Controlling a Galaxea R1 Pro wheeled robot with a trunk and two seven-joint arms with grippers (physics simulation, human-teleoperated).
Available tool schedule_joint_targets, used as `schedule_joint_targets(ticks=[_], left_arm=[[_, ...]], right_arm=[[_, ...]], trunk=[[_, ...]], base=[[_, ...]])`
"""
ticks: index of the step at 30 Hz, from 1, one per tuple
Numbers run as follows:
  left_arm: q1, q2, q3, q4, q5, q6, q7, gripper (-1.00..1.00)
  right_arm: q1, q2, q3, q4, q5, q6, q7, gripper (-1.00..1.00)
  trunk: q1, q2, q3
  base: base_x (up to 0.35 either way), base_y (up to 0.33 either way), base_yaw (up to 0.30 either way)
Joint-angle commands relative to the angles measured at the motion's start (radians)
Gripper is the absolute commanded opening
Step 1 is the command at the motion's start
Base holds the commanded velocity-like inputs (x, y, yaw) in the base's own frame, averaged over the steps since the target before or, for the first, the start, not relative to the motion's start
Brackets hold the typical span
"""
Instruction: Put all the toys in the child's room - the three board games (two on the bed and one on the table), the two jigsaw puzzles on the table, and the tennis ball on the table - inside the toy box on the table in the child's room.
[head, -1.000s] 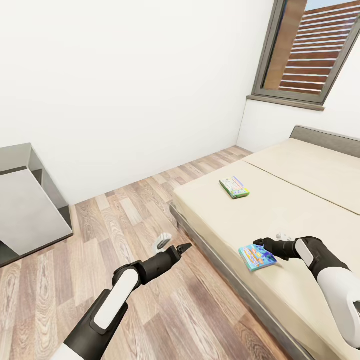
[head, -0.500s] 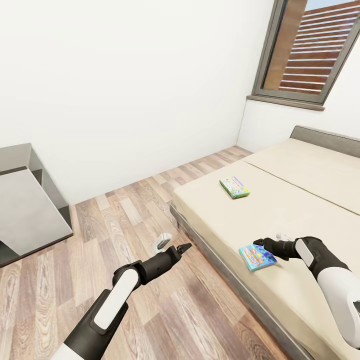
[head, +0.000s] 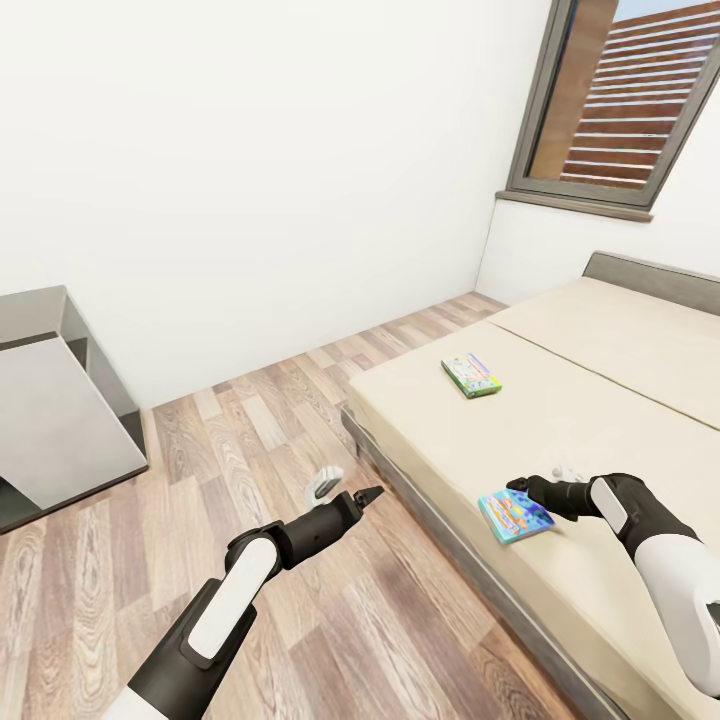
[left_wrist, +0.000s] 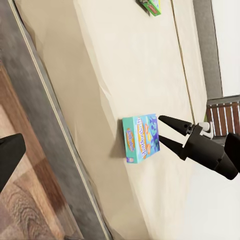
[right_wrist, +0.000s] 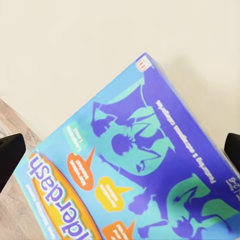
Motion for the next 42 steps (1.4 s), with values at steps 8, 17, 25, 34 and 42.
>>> schedule_joint_targets(ticks=[8,17,25,34,42], left_arm=[[0.0,0.0,0.0,-0.001,0.011,0.002,0.009,1.0],[0.0,0.0,0.0,-0.001,0.01,0.002,0.009,1.0],[-0.001,0.0,0.0,-0.001,0.01,0.002,0.009,1.0],[0.0,0.0,0.0,-0.001,0.009,0.002,0.009,1.0],[0.0,0.0,0.0,-0.001,0.01,0.002,0.009,1.0]], right_arm=[[-0.001,0.0,-0.006,-0.001,0.003,0.006,0.004,1.0],[-0.001,0.0,-0.006,-0.001,0.003,0.006,0.004,1.0],[-0.001,0.0,-0.006,-0.001,0.003,0.006,0.004,1.0],[-0.001,0.0,-0.007,-0.001,0.003,0.006,0.004,1.0],[-0.001,0.0,-0.007,-0.001,0.003,0.006,0.004,1.0]], trunk=[[0.0,0.0,-0.001],[0.0,0.0,-0.001],[0.0,0.0,-0.001],[0.0,0.0,-0.001],[0.0,0.0,-0.001]], base=[[0.0,0.0,0.015],[0.0,0.0,0.004],[0.0,0.0,0.001],[0.0,0.0,0.0],[0.0,0.0,0.0]])
